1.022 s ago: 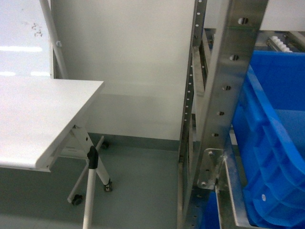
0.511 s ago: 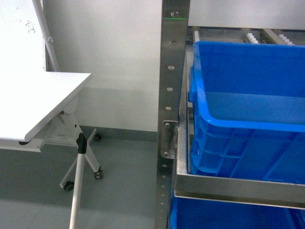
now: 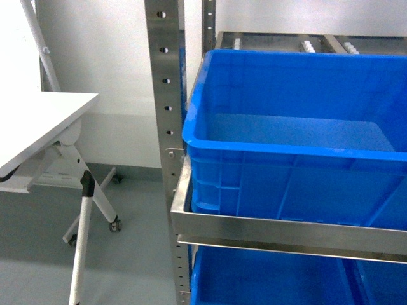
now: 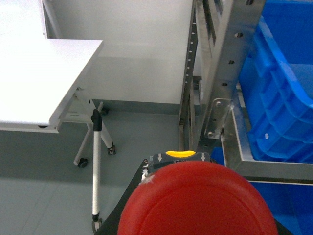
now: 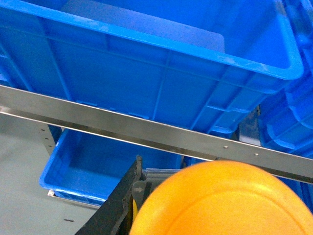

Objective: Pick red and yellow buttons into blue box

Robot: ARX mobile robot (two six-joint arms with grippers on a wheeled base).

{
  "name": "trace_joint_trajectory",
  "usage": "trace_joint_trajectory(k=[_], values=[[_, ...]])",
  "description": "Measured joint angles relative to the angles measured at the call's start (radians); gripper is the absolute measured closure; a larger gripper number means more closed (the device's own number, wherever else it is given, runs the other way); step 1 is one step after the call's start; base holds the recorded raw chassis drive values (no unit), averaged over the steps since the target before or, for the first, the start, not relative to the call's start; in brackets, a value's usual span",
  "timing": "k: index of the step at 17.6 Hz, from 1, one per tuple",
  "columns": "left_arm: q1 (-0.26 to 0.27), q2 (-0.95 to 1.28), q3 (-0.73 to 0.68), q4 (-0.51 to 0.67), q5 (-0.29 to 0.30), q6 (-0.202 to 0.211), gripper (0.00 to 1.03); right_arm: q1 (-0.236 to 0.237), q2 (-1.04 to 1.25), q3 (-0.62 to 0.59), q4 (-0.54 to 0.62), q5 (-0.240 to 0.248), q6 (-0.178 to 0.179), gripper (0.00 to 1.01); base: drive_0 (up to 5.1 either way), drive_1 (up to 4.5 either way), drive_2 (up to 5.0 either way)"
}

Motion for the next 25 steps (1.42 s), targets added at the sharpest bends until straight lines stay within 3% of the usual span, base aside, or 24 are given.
trace_joint_trajectory(k=[25], values=[[-0.001,0.0,0.0,0.002,0.001,0.0,0.78,0.0,0.0,0.0,0.0,0.0,0.0,0.66,5.0,-2.43,-2.4]])
